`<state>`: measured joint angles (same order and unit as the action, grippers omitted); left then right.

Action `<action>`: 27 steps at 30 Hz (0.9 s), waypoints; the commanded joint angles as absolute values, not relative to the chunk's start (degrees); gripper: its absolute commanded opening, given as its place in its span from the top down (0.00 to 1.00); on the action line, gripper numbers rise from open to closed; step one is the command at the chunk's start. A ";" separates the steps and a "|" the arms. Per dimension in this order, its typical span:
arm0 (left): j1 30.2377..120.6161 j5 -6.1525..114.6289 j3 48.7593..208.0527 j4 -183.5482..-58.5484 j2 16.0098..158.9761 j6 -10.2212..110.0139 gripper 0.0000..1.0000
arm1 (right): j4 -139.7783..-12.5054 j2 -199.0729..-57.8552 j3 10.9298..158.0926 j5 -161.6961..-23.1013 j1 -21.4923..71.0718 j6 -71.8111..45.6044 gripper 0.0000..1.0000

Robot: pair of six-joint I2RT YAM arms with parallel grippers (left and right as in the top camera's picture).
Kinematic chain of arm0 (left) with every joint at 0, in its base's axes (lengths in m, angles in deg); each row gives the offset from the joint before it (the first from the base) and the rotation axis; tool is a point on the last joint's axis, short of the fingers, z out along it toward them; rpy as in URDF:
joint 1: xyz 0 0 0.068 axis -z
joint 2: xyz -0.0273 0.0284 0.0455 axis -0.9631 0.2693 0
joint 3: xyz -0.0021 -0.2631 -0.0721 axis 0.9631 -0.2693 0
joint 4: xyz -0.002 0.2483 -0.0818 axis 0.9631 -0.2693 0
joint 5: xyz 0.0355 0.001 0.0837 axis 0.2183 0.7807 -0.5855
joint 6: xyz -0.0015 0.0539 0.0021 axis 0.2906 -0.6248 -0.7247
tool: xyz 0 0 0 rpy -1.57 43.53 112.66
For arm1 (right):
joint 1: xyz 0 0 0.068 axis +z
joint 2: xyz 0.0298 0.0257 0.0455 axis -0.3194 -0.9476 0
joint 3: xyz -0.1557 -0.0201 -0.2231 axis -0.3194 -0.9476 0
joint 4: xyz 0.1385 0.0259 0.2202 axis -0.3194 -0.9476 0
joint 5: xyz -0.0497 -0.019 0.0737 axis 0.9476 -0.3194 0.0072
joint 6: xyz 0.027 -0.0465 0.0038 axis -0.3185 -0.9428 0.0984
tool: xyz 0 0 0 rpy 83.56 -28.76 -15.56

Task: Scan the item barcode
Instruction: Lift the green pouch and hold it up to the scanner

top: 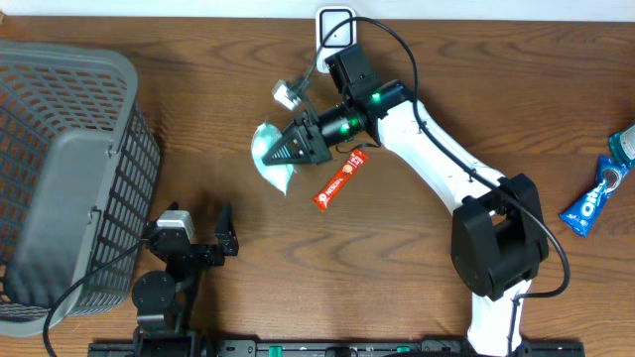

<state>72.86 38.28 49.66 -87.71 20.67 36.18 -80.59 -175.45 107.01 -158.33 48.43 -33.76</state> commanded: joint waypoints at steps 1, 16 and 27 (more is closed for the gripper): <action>72.51 39.03 48.76 -89.65 20.64 36.47 0.02 | -79.93 -175.66 106.95 -130.11 47.84 11.31 0.99; 72.51 39.05 48.76 -89.65 20.64 36.47 0.02 | -51.26 -178.75 107.93 -86.44 44.84 41.10 0.98; 72.51 39.03 48.76 -89.65 20.64 36.47 0.02 | -53.36 -200.25 136.50 -85.98 42.57 50.11 0.98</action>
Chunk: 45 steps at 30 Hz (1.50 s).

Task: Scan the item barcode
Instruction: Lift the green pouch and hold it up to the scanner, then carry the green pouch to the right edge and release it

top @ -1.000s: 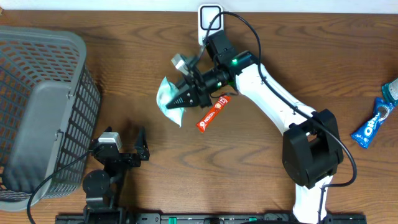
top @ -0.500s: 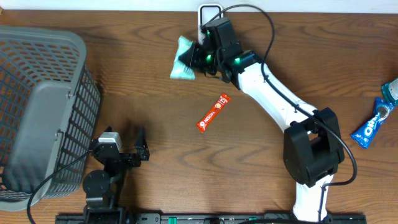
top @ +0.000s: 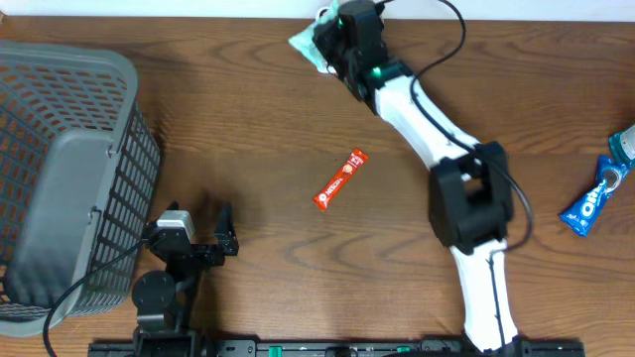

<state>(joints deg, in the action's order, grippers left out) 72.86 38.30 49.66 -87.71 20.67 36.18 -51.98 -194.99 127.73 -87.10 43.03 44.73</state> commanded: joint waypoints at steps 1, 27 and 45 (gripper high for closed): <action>72.51 39.03 48.76 -89.65 20.64 36.47 0.02 | -54.62 -201.91 139.56 -85.94 42.57 51.27 0.98; 72.51 39.03 48.76 -89.65 20.64 36.44 0.02 | -91.82 -191.64 147.84 -88.39 36.71 36.75 0.98; 72.51 39.03 48.76 -89.65 20.64 36.47 0.02 | -119.32 -186.46 138.14 -71.78 5.94 -11.70 0.99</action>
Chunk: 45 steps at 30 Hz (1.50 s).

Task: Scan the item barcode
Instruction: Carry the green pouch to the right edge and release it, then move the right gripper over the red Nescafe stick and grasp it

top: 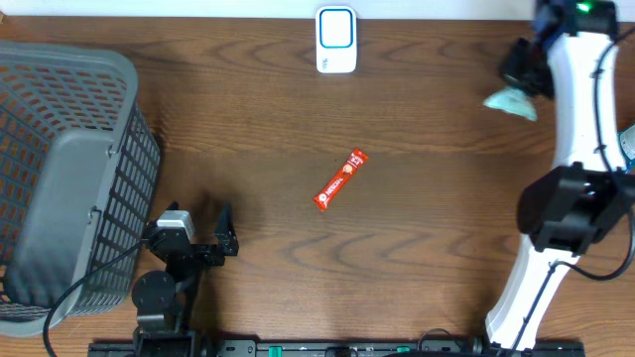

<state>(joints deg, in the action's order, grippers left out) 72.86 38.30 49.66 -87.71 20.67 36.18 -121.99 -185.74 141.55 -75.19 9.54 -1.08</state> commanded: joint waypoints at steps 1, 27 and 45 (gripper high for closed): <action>72.51 39.03 48.76 -89.65 20.64 36.47 0.02 | -117.90 -186.48 136.76 -71.82 4.67 -12.19 0.99; 72.51 39.03 48.76 -89.65 20.64 36.44 0.02 | -115.95 -173.24 126.82 -83.25 4.76 -14.13 0.01; 72.51 39.03 48.76 -89.65 20.64 36.44 0.02 | -117.24 -175.93 126.77 -92.10 40.80 16.12 0.03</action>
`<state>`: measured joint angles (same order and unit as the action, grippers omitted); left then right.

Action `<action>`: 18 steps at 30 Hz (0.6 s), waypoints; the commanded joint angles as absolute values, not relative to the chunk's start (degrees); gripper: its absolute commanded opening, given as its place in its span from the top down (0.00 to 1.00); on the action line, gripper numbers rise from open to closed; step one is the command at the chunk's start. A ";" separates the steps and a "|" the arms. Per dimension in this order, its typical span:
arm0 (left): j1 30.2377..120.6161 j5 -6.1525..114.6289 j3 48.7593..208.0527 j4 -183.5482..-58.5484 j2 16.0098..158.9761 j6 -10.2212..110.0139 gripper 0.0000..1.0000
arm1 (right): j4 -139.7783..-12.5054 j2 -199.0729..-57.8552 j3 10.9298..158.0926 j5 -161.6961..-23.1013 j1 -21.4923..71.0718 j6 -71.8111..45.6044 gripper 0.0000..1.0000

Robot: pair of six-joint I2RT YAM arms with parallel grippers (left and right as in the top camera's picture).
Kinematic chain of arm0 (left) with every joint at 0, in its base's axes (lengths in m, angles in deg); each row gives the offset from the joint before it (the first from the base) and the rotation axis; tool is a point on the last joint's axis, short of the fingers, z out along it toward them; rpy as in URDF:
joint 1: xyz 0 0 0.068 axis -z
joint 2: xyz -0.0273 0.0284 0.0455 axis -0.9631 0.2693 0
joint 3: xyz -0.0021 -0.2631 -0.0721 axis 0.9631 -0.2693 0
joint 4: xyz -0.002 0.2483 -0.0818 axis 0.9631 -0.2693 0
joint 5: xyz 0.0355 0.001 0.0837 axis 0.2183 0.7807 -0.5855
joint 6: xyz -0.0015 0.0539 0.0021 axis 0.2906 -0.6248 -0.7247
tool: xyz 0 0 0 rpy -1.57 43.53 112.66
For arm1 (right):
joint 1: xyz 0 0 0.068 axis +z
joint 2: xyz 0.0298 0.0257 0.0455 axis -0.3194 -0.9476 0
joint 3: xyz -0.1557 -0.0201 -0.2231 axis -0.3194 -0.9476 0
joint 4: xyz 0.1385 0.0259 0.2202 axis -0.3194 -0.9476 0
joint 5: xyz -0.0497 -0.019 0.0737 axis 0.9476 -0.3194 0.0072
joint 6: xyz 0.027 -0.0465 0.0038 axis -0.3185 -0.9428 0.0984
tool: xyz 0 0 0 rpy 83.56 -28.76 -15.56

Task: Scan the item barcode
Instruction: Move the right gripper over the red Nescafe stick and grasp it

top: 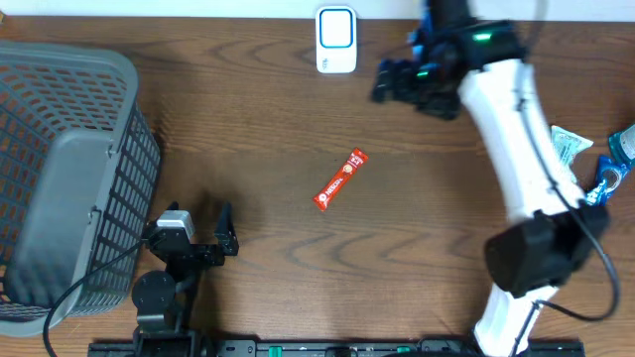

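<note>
The white barcode scanner (336, 40) stands at the table's far edge. My right gripper (385, 84) hovers just to its right, pointing left, open with nothing in it. A pale green packet (566, 145) lies at the right edge, partly behind my right arm. The red snack stick (340, 179) lies at an angle in the middle of the table. My left gripper (226, 232) rests folded near the front left, away from all items; its jaws cannot be made out.
A grey mesh basket (64, 169) fills the left side. A blue Oreo pack (592, 198) and a bottle top (623, 142) sit at the right edge, beside the green packet.
My right gripper was at the far right edge holding the green packet. Now it is empty and back near the scanner, and the packet lies on the table beside the Oreo pack.
My right gripper held the pale green packet left of the red stick. Then it held the packet up at the scanner. Then it had carried it to the far right. Now the packet lies there and the gripper is back by the scanner. The left arm stayed still.
</note>
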<state>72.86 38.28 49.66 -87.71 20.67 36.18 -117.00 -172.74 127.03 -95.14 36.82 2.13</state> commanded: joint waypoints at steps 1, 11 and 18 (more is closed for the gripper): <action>72.51 39.03 48.76 -89.65 20.64 36.44 0.02 | -117.27 -177.11 126.77 -91.95 42.29 19.22 0.06; 72.51 39.03 48.76 -89.65 20.64 36.47 0.02 | -118.56 -185.76 126.77 -88.74 49.28 40.77 0.32; 72.51 39.03 48.76 -89.65 20.64 36.47 0.02 | -117.92 -192.34 126.77 -89.76 49.54 41.15 0.35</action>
